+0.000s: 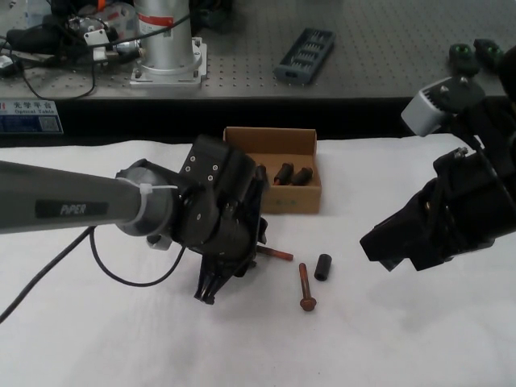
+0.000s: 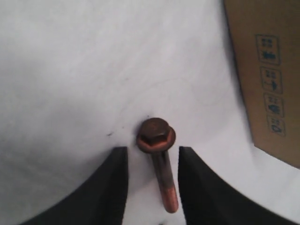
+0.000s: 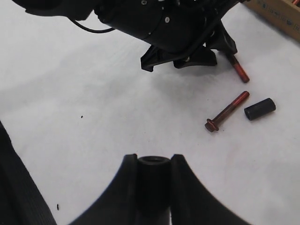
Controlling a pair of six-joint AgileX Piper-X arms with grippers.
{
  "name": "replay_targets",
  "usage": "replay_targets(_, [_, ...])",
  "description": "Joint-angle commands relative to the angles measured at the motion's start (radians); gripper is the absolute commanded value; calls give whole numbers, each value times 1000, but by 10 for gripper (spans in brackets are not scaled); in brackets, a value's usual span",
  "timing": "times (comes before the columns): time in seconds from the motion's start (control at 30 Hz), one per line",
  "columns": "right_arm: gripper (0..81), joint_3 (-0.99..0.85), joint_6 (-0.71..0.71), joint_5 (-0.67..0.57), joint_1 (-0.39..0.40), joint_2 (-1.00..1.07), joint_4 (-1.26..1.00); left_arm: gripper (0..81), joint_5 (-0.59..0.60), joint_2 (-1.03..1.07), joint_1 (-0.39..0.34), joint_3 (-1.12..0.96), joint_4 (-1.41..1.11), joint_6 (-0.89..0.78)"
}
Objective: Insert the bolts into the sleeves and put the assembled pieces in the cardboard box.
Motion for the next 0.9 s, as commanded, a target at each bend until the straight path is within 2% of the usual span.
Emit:
replay_targets(0.0, [28, -10, -22, -12, -4, -13, -8, 267, -6, 37, -4, -9, -23, -53])
replay_targets(0.33, [28, -10, -33, -12, -4, -13, 1, 253, -13, 87, -4, -57, -20, -58])
replay_targets(0.5, [28, -10, -33, -12, -4, -13, 1, 136, -7, 87, -4, -59, 45, -97])
replay_targets(0.77, [28, -10, -33, -15, -29, -13, 1, 85, -9, 96, -4, -59, 85, -96])
replay_targets(0.87, [28, -10, -33, -15, -41, -13, 3, 13, 7, 101, -4, -59, 90, -99])
